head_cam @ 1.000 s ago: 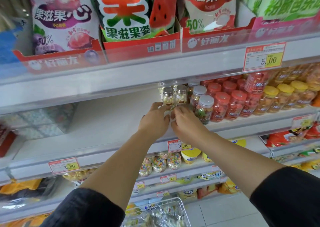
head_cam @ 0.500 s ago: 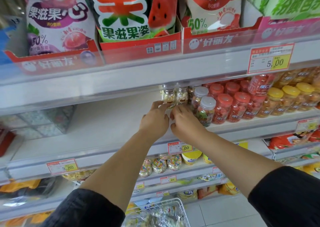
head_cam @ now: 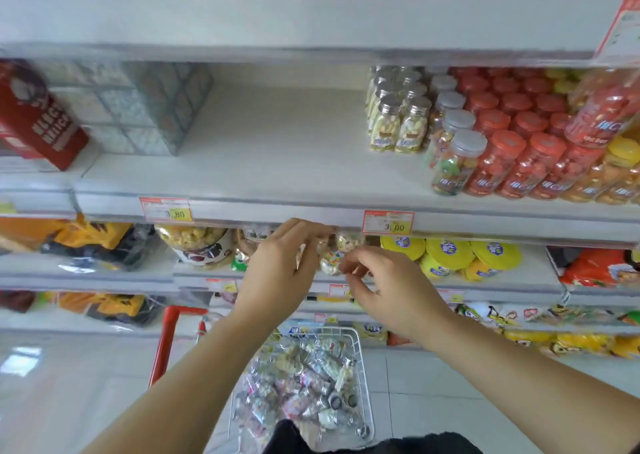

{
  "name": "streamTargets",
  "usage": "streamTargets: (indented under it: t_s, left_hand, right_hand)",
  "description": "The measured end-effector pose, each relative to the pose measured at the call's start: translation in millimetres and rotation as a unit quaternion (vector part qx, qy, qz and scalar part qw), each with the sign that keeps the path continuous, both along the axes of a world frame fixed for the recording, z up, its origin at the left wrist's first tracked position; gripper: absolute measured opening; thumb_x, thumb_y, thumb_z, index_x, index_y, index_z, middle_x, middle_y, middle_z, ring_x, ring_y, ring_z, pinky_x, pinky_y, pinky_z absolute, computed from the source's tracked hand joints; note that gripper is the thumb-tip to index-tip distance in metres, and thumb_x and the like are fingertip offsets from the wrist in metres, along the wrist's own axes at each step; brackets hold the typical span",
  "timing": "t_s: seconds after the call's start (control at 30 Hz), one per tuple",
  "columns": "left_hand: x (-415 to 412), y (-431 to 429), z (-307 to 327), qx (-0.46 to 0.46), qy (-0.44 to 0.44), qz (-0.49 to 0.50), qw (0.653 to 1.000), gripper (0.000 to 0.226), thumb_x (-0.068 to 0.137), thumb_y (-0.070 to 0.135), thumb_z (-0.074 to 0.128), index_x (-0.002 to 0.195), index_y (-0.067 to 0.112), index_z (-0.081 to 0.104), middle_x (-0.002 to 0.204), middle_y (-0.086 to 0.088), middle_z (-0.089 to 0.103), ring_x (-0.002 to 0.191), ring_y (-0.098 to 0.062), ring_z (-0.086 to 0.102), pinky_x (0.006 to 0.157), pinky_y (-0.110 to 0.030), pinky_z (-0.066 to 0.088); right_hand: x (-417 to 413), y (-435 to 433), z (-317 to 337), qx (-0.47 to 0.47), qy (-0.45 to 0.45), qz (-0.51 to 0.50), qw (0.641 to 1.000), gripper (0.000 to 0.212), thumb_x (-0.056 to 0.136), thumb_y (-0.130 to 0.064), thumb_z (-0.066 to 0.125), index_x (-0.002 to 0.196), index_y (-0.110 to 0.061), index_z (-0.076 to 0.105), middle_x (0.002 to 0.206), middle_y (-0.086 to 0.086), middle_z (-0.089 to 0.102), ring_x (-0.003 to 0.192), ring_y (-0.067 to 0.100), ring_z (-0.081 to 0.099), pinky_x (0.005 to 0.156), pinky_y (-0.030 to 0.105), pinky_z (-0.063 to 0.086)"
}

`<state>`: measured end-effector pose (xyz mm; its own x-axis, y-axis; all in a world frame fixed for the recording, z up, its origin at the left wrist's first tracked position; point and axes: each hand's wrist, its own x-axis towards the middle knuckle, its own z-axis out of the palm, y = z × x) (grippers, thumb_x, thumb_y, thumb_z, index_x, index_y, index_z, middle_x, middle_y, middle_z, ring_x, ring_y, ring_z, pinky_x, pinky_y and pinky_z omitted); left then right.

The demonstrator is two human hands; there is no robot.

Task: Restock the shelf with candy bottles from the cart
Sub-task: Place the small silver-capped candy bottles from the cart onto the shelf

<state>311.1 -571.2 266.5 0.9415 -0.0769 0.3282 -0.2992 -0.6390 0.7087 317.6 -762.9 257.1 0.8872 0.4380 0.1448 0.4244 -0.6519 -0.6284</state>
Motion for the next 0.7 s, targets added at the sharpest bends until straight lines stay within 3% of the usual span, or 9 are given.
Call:
streamTargets:
  t_s: [0.1,0.2,0.3,0.43,0.57,0.7]
  left_hand:
    - [-34.9,21.6,-48.2,0.0,0.08,0.057,0.995,0.025,0.096,0.014,0.05,0.11,0.025,0.068,0.107,0.016,0.065,0.094,-0.002,0.063,0.08,-0.032,0.053]
    - [-68.8,39.0,-100.3,0.006,0.16,0.109,0.981,0.027,0.094,0.007,0.056,0.109,0.023,0.07,0.107,0.014,0.067,0.092,-0.003,0.063,0.084,-0.03,0.053]
    - [-98.6,49.3,-148.8,-0.004,0.234,0.142,0.962,0.03,0.091,0.003,0.057,0.109,0.021,0.071,0.104,0.011,0.068,0.084,-0.003,0.062,0.081,-0.027,0.051]
    - [-128.1,56.7,-210.4,0.01,0.342,0.152,0.927,0.029,0.092,0.009,0.056,0.111,0.024,0.07,0.107,0.009,0.068,0.084,-0.008,0.064,0.081,-0.028,0.053]
    - [-145.9,65.2,-276.4,0.082,0.43,0.114,0.892,0.03,0.094,0.019,0.052,0.119,0.03,0.065,0.111,0.008,0.069,0.092,-0.015,0.067,0.081,-0.031,0.053]
    - [-160.0,61.8,-339.8,0.176,0.53,0.023,0.829,0.035,0.098,0.021,0.046,0.129,0.034,0.056,0.127,0.006,0.063,0.108,-0.018,0.063,0.089,-0.032,0.052]
  right_hand:
    - [-12.6,10.1,-53.9,-0.051,0.088,0.026,0.994,0.014,0.091,-0.024,0.058,0.099,-0.031,0.066,0.086,-0.021,0.06,0.082,0.005,0.06,0.074,0.031,0.051]
    - [-21.9,13.4,-115.9,-0.135,0.147,0.074,0.977,0.012,0.092,-0.025,0.053,0.1,-0.029,0.062,0.087,-0.016,0.06,0.08,0.013,0.061,0.07,0.033,0.051]
    - [-32.5,8.8,-174.3,-0.23,0.232,0.104,0.939,0.008,0.091,-0.026,0.052,0.096,-0.028,0.058,0.093,-0.007,0.066,0.081,0.018,0.063,0.074,0.034,0.053]
    - [-40.1,4.3,-227.6,-0.297,0.326,0.099,0.892,0.024,0.088,-0.028,0.056,0.112,-0.027,0.057,0.112,-0.002,0.063,0.095,0.02,0.062,0.084,0.038,0.053]
    - [-39.3,2.7,-283.0,-0.372,0.305,0.165,0.861,0.032,0.089,-0.027,0.054,0.121,-0.026,0.054,0.137,0.004,0.053,0.112,0.024,0.058,0.087,0.039,0.051]
    - [-27.3,2.7,-333.1,-0.514,0.231,0.247,0.788,0.046,0.093,-0.028,0.051,0.139,-0.022,0.045,0.149,0.01,0.04,0.138,0.031,0.036,0.115,0.048,0.028]
